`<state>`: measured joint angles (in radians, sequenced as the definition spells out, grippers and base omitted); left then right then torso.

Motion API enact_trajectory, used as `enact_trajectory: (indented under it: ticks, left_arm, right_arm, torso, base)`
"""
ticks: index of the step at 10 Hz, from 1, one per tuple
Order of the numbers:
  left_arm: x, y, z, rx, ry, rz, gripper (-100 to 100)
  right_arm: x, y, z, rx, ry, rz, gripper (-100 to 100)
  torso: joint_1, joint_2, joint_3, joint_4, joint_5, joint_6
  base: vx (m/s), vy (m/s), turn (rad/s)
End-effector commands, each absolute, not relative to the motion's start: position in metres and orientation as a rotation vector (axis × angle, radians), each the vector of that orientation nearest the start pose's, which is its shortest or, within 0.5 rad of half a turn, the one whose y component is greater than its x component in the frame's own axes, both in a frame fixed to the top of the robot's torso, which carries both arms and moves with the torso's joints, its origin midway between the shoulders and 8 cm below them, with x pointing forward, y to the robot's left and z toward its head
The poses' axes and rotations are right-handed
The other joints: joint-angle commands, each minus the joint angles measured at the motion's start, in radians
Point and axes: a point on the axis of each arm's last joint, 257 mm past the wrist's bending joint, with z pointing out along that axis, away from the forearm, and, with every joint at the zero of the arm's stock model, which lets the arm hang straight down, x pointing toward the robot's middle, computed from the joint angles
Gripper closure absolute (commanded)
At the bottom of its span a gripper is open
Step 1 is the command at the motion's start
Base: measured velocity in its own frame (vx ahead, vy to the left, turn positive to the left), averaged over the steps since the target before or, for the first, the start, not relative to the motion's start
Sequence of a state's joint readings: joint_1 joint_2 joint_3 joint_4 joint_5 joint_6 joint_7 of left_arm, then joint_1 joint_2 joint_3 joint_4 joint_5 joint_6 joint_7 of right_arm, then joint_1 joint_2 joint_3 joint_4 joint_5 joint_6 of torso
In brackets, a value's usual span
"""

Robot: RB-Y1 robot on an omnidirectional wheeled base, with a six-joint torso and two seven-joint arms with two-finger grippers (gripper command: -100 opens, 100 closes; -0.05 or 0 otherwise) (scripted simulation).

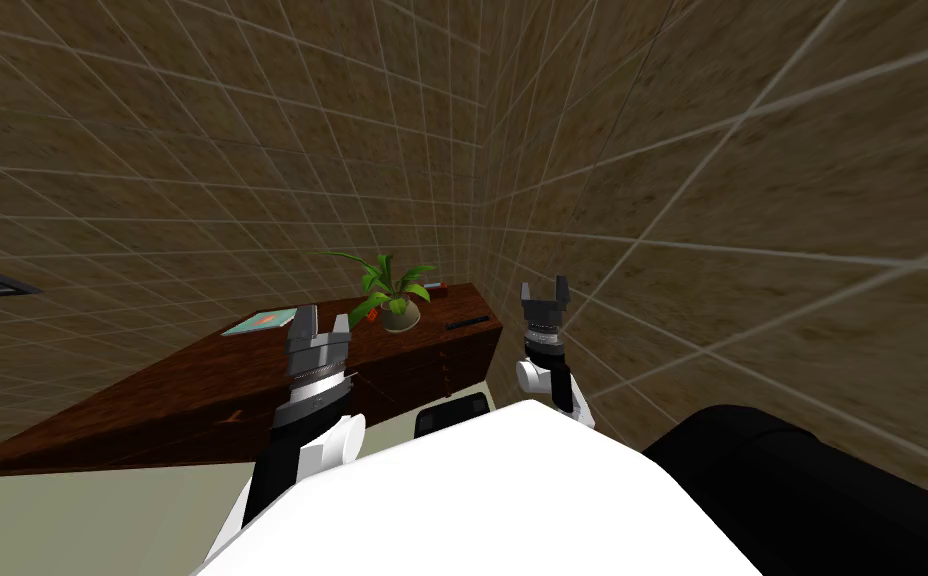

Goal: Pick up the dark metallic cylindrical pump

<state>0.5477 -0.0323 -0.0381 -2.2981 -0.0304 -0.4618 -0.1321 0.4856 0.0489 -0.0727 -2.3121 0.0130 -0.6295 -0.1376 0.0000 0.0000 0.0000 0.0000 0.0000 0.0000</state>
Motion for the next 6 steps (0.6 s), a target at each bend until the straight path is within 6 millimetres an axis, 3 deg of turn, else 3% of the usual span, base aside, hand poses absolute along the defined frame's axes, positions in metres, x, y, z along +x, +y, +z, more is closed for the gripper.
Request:
enact_trajectory:
  ticks: [1, 6]
  left_arm:
    - [0.345, 0.273, 0.010, -0.664, 0.682, -1.167, 0]
    - [0.345, 0.273, 0.010, -0.664, 0.682, -1.167, 0]
  right_arm:
    - [0.309, -0.286, 0.064, 0.534, 0.478, 1.395, -100]
    - [0.310, -0.252, 0.045, 0.448, 0.637, 1.403, -100]
  torso:
    - [0.000, 0.000, 0.000, 0.000, 0.000, 0.000]
    - [0.002, 0.004, 0.002, 0.001, 0.001, 0.000]
  base:
    - [-0.018, 0.014, 0.037]
    - [-0.047, 0.036, 0.055]
